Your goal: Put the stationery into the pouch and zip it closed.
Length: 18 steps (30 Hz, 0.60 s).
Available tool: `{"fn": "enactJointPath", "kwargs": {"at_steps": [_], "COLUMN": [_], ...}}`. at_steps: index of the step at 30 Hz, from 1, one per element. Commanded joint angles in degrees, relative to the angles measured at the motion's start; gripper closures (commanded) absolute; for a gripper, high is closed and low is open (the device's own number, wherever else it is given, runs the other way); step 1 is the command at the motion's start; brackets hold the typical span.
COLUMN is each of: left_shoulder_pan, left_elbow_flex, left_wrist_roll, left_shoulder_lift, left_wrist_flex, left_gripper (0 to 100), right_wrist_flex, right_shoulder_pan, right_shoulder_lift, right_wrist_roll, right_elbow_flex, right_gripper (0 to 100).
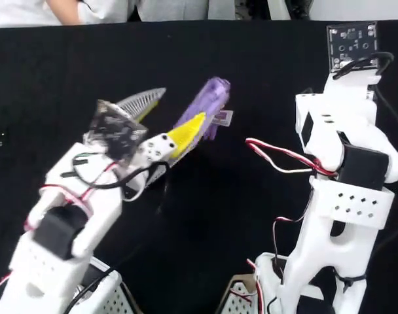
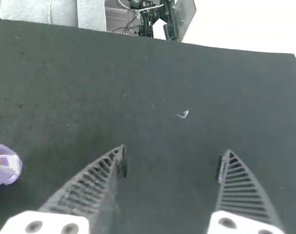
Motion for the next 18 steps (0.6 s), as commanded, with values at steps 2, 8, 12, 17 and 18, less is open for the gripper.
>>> {"fn": "enactJointPath", "kwargs": {"at_steps": [2,8,12,17,18], "left_shoulder_pan": [-1.01,-13.23,-19.30,-22.73,-23.34], "left_elbow_flex": [-16.40,-19.47,-19.47,-19.38,-19.30], "left_wrist_roll": [0.70,0.79,0.79,0.70,0.70], "left_shoulder_lift": [-0.44,-0.53,-0.53,-0.53,-0.53], "left_wrist_flex": [6.07,11.16,17.58,26.81,29.19], "left_gripper": [74,79,89,97,97], "right_wrist_flex": [2.11,3.87,3.96,4.04,4.04], "right_shoulder_pan": [-0.35,1.32,4.57,8.70,9.67], "right_shoulder_lift": [-2.07,-2.15,-2.15,-2.24,-2.51], "right_wrist_roll": [0.62,0.35,0.26,0.26,0.26], "right_elbow_flex": [-2.95,-2.95,-2.59,-0.04,0.57], "right_gripper": [71.2,71.2,71.3,76.3,79.7]}}
